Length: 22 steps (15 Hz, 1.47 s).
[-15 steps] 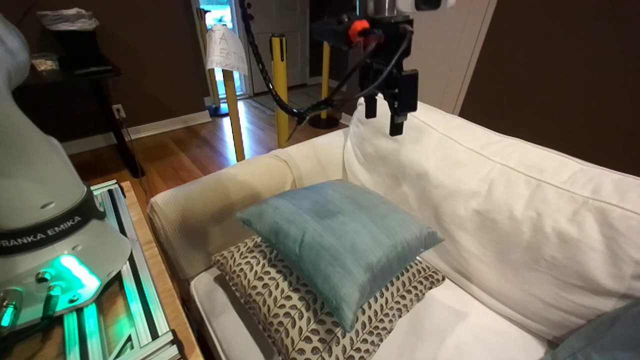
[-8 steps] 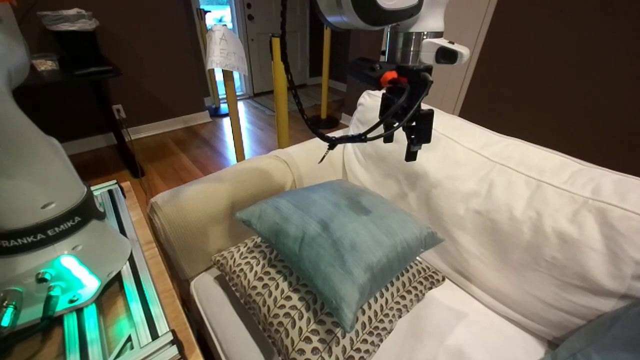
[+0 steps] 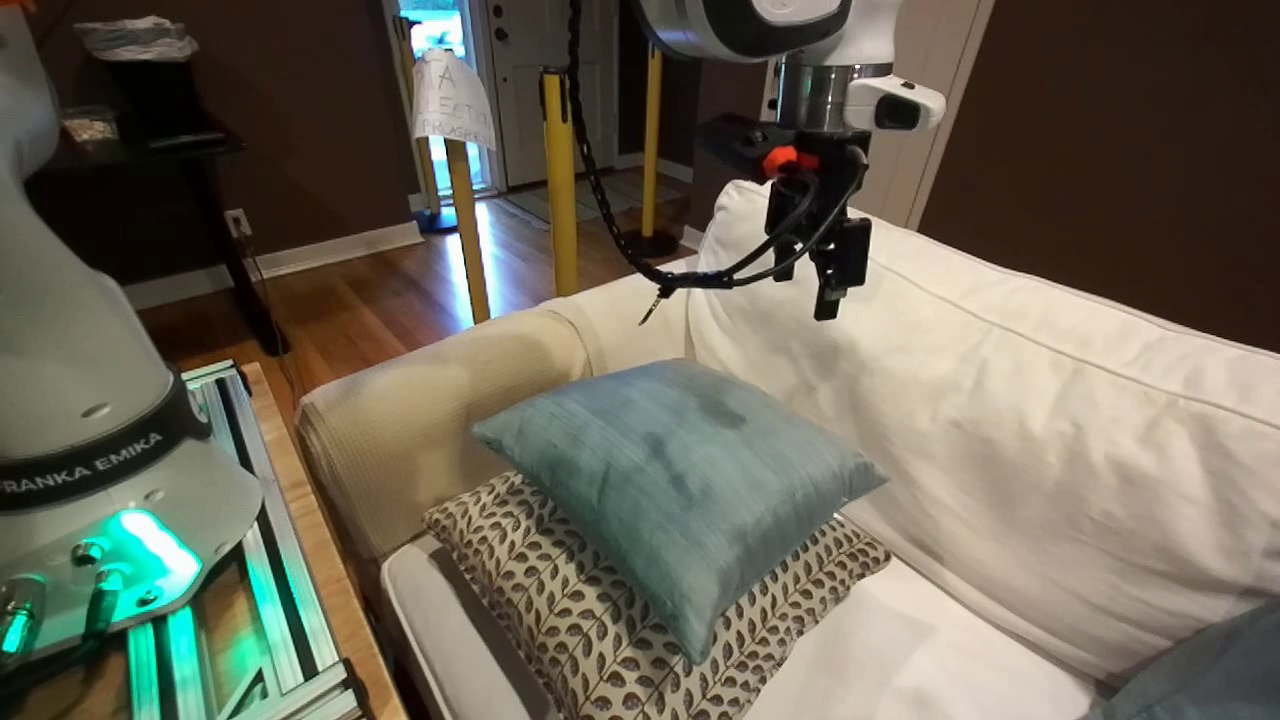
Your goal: Lean all the pillows against the sofa
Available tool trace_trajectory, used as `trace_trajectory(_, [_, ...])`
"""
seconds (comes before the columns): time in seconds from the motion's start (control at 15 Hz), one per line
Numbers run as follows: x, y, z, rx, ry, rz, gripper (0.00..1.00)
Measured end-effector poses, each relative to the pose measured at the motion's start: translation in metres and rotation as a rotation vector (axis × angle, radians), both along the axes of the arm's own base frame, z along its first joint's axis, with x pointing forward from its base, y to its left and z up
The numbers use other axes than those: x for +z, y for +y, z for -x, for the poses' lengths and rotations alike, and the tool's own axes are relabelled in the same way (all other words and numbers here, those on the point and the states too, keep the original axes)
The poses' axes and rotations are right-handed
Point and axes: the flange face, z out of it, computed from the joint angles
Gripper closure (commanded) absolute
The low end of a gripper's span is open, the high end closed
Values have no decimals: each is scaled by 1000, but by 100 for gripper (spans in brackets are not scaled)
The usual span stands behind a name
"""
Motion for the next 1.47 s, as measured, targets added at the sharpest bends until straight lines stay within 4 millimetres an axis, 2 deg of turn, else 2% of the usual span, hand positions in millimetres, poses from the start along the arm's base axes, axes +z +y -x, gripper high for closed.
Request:
trace_trajectory(0.33, [-23, -4, -12, -66, -76, -41, 0])
trace_trajectory(1.07, [-132, -28, -54, -41, -10, 17, 0])
trace_trajectory(1.47, [-182, -52, -65, -52, 21, 37, 0])
